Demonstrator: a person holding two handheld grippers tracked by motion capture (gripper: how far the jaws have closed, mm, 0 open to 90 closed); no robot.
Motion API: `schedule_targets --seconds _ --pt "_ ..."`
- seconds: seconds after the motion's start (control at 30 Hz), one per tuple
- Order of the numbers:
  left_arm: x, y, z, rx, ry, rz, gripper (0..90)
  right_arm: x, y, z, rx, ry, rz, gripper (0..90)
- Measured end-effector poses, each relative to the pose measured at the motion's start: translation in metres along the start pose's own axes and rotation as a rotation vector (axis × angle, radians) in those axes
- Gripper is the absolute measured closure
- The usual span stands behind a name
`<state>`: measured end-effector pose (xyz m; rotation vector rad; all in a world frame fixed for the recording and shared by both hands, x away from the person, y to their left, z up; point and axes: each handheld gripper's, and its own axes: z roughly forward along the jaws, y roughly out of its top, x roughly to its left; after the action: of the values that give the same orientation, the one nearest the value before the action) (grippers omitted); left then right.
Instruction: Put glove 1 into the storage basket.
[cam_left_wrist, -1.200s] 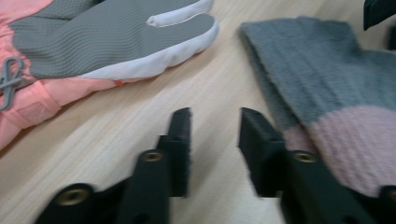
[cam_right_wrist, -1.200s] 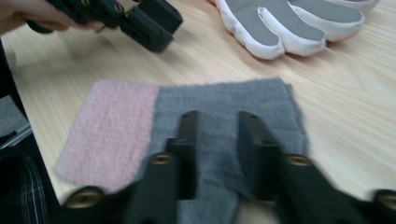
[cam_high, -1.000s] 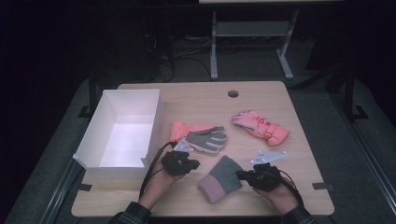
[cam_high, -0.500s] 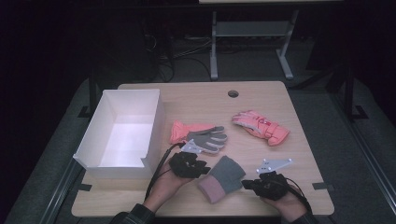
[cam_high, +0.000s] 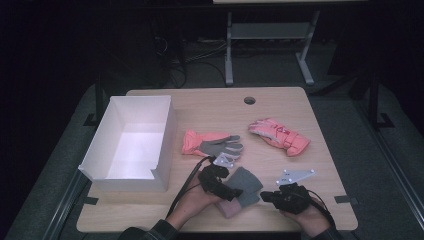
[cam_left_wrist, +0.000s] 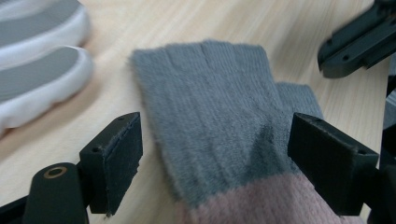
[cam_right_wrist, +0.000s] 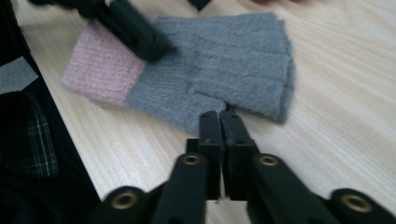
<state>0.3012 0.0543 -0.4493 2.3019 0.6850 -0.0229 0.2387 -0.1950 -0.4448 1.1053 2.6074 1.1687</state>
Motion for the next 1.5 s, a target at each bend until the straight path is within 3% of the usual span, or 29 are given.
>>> schedule_targets --seconds 0.03,0.07,0.17,0.3,0.33,0.53,0.63,0.8,1.07,1.17,1.33,1.5 --pt "-0.002 0.0 0.003 0.014 0.009 0.002 16.9 -0.001 0.0 -0.001 -0.006 0.0 -0.001 82.4" --pt "-0.002 0.0 0.006 0.046 0.016 0.035 16.1 -0.001 0.0 -0.001 -0.011 -0.003 -0.002 77.7" --pt "-0.003 -0.002 0.011 0.065 0.014 0.035 15.6 -0.002 0.001 -0.003 -0.025 -0.01 0.001 71.0" --pt "-0.004 -0.004 0.013 0.055 0.022 0.011 15.5 -0.002 0.001 -0.004 -0.041 -0.048 0.013 57.5" --pt "-0.003 -0.004 0.012 0.072 0.023 0.036 15.5 -0.002 0.002 -0.005 -0.046 -0.053 0.022 55.4" --pt "-0.007 -0.004 0.012 0.069 0.028 0.052 22.6 -0.006 0.002 -0.005 -0.063 -0.093 0.05 39.5" --pt "-0.008 -0.004 0.011 0.066 0.026 0.045 26.7 -0.007 0.003 -0.006 -0.063 -0.096 0.06 36.2" --pt "-0.008 -0.003 0.01 0.082 -0.023 0.055 42.7 -0.009 0.003 -0.005 -0.067 -0.104 0.064 32.1" --pt "-0.006 -0.002 0.01 0.099 -0.083 0.022 62.9 -0.01 0.004 -0.004 -0.062 -0.118 0.076 24.0" --pt "-0.006 0.0 0.009 0.105 -0.084 0.028 65.7 -0.011 0.004 -0.003 -0.055 -0.118 0.074 21.8" --pt "-0.003 0.0 0.006 0.095 -0.133 0.008 67.0 -0.013 0.003 -0.003 -0.061 -0.124 0.082 18.7" --pt "-0.001 0.001 0.003 0.085 -0.139 0.012 67.1 -0.017 0.002 -0.004 -0.066 -0.144 0.094 14.2"
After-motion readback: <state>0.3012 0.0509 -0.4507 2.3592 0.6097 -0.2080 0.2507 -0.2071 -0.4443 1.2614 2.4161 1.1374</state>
